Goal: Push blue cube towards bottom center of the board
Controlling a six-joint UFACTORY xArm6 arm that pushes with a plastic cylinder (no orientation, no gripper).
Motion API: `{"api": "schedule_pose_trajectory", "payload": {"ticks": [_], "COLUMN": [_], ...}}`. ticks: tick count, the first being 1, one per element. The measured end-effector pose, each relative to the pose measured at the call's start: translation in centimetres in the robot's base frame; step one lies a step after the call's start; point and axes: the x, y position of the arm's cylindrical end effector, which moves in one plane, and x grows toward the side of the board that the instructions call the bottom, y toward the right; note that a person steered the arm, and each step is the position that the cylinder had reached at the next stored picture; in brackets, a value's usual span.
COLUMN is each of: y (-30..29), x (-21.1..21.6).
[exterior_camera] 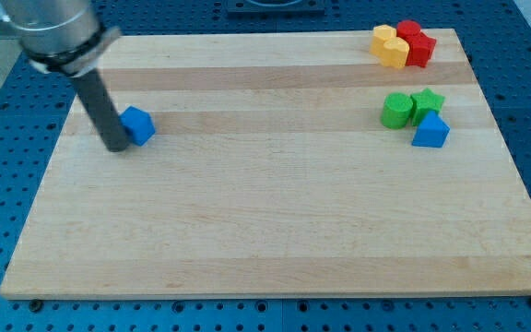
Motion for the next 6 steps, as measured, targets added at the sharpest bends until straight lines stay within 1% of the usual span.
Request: {"api": "schedule_pose_trajectory", "payload": {"ticks": [1,2,3,4,5,6], "y": [-2.8,-8.9,-10.1,-4.7,3.6,9.8], "x": [0.1,-0.5,-4.0,-5.1,-3.9,-1.6]}}
